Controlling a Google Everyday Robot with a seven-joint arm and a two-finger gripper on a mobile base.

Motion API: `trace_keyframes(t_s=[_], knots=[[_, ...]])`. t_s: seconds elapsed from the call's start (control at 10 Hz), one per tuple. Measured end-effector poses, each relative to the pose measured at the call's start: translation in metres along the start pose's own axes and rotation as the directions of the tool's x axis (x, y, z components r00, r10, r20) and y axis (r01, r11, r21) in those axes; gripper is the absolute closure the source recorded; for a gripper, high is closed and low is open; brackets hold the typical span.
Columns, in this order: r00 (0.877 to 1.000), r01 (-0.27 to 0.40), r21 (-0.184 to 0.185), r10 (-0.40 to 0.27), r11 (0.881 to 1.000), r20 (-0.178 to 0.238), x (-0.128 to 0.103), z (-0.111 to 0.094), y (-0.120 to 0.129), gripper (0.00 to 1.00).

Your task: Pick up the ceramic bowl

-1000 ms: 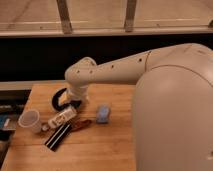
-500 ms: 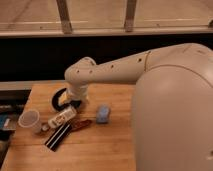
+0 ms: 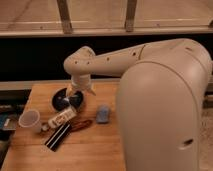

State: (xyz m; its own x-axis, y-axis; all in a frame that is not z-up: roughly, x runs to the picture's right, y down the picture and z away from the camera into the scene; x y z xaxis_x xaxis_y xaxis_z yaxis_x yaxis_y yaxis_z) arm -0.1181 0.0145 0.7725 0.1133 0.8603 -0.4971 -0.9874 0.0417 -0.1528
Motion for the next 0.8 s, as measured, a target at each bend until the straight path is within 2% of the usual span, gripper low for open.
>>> trace_keyframes(t_s=[0.2, 0.3, 0.5, 0.7, 0.8], knots=[[0.999, -0.026, 0.041, 0.026, 0.999, -0.018, -0.034, 0.011, -0.02, 0.2], [0.999, -0.041, 0.04, 0.042, 0.998, -0.033, -0.049, 0.025, -0.021, 0.2], [0.996, -0.07, -0.008, 0.07, 0.997, -0.062, -0.063, 0.05, -0.018, 0.2], [0.989, -0.079, -0.069, 0.069, 0.995, -0.131, -0.067, 0.081, -0.006, 0.2], [0.987, -0.071, -0.091, 0.056, 0.993, -0.154, -0.067, 0.088, 0.0, 0.2]])
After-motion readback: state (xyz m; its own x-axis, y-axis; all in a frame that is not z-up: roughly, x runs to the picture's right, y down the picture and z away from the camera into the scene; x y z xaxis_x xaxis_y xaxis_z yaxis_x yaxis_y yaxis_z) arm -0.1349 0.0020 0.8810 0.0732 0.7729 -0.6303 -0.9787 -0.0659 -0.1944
